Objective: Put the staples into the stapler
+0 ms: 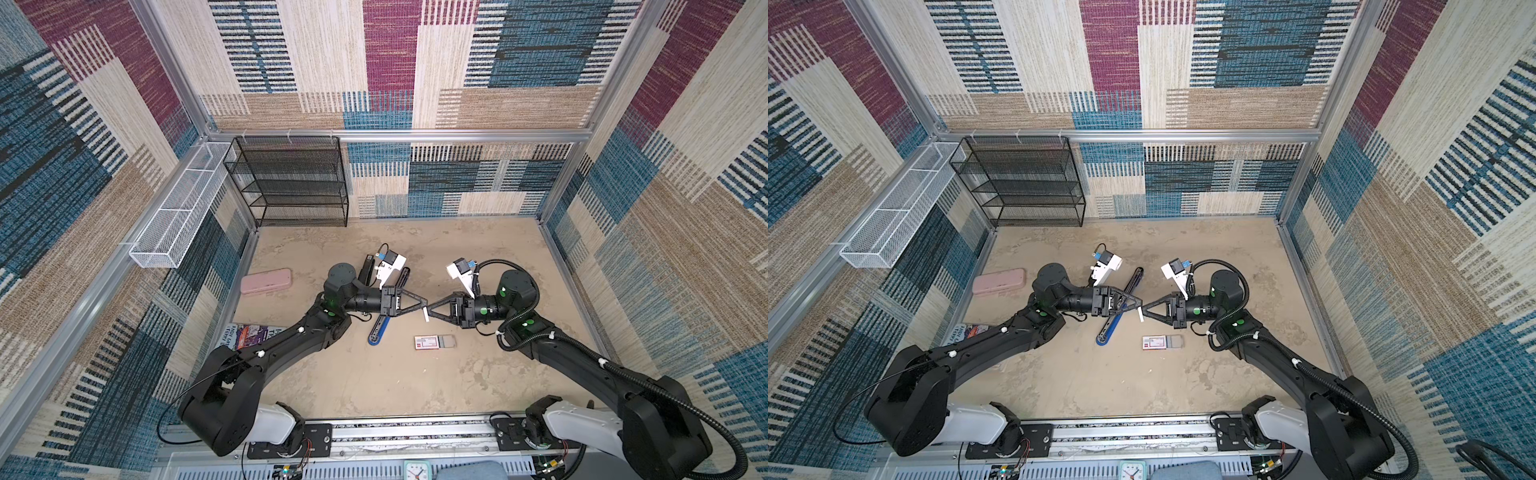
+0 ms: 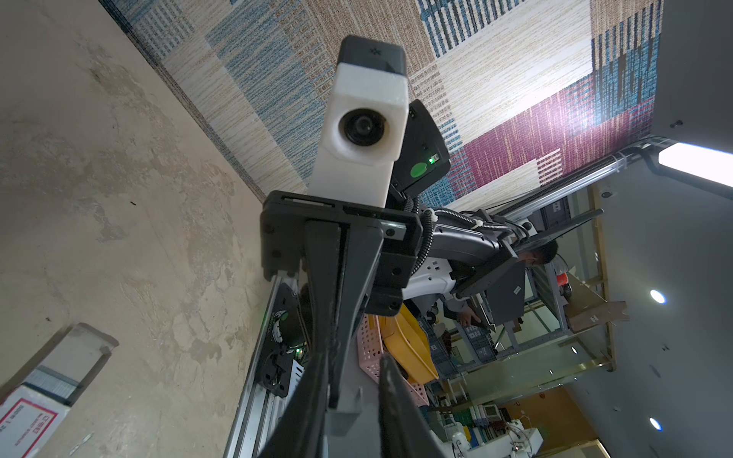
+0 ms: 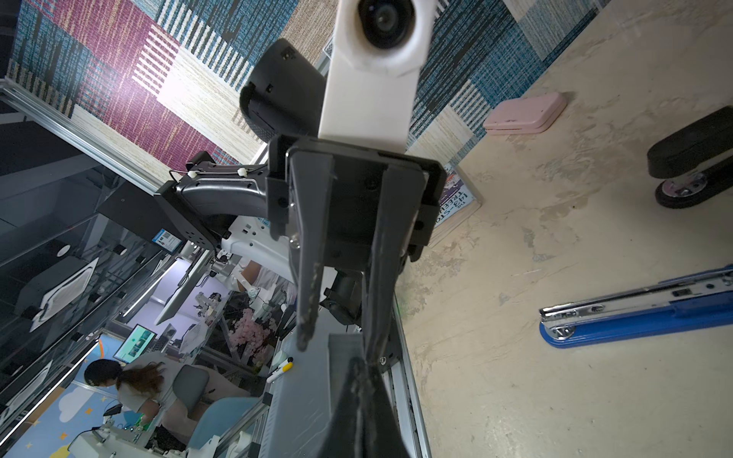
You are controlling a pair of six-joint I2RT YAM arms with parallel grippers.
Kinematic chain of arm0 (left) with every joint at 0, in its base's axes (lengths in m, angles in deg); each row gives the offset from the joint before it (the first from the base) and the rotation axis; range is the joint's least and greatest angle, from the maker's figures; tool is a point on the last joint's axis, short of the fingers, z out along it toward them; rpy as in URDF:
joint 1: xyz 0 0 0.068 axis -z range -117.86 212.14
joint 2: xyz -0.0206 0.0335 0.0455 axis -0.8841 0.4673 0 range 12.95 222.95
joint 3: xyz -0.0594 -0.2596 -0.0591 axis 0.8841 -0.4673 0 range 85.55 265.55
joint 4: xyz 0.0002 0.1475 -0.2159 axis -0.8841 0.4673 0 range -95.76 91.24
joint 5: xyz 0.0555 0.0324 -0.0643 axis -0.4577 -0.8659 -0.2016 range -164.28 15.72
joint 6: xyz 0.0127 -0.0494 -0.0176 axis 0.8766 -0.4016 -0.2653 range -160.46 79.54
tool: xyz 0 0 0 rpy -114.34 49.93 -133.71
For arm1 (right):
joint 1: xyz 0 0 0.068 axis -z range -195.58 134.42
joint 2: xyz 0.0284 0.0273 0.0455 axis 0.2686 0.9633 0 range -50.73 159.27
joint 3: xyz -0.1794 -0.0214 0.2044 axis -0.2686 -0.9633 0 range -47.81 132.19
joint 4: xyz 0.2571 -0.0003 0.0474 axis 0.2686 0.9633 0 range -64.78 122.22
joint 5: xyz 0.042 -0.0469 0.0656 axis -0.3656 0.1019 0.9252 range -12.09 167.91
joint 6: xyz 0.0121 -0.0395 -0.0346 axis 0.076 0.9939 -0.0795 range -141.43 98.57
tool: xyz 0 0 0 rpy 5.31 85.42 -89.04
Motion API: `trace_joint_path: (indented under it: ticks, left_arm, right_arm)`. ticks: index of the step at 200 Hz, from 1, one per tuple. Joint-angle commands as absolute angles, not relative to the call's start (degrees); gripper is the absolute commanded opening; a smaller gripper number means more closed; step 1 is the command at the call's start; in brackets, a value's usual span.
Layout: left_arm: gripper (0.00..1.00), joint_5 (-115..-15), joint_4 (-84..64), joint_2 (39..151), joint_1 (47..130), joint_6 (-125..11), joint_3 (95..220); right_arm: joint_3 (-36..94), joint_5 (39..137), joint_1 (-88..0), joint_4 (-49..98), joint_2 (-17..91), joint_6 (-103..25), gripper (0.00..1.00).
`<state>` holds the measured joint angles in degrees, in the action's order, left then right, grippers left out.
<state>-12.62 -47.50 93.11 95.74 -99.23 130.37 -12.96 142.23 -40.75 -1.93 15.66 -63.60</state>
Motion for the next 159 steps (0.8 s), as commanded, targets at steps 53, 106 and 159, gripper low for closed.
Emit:
trace_joint_path:
  ticks: [53, 106, 159]
  left_arm:
    - [0.28, -10.89, -47.86, 92.32, 96.04, -97.96, 129.67]
    - [0.28, -11.40, -44.45, 91.96, 96.59, -95.26, 130.18]
    - [0.30, -12.03, -41.45, 91.43, 96.89, -92.94, 130.64]
  right_arm:
    - [-13.44, 140.46, -40.26, -4.88, 15.01, -66.15, 0.00]
    - [-13.79, 140.34, -40.06, -5.36, 15.01, -66.95, 0.00]
    - [-14.21, 140.23, -40.01, -6.68, 15.28, -68.05, 0.00]
